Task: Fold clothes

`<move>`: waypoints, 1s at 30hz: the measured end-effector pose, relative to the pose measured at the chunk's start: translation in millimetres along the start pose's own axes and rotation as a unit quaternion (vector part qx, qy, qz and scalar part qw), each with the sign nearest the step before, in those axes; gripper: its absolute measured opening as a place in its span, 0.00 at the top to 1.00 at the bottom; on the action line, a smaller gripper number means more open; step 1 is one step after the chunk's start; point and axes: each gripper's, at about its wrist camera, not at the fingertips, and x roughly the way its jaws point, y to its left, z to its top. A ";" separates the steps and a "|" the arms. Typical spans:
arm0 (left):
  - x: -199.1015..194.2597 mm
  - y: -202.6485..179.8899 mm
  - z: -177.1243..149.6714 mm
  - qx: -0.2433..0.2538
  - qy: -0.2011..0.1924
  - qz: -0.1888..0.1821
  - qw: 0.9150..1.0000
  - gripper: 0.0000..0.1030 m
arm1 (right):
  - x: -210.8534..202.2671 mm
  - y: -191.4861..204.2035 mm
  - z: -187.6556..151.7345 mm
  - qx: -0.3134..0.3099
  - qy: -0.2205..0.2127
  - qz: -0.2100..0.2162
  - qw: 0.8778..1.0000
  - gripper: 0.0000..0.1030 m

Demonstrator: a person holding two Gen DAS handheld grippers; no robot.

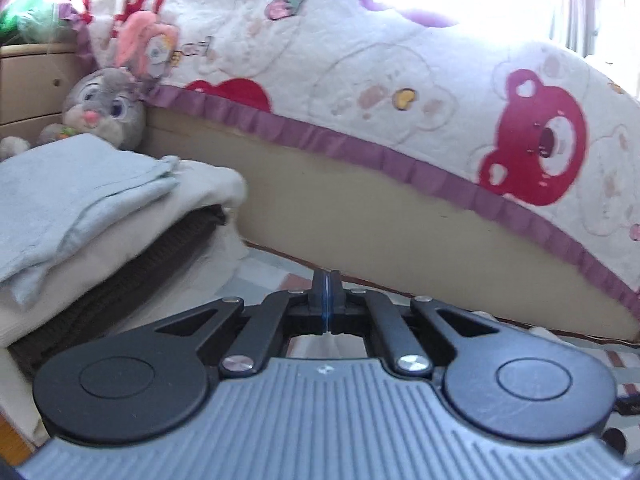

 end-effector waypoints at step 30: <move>45.9 -8.3 -89.5 0.170 0.259 -0.136 0.941 0.69 | -70.8 28.1 81.8 -0.055 -0.213 0.013 0.975 0.97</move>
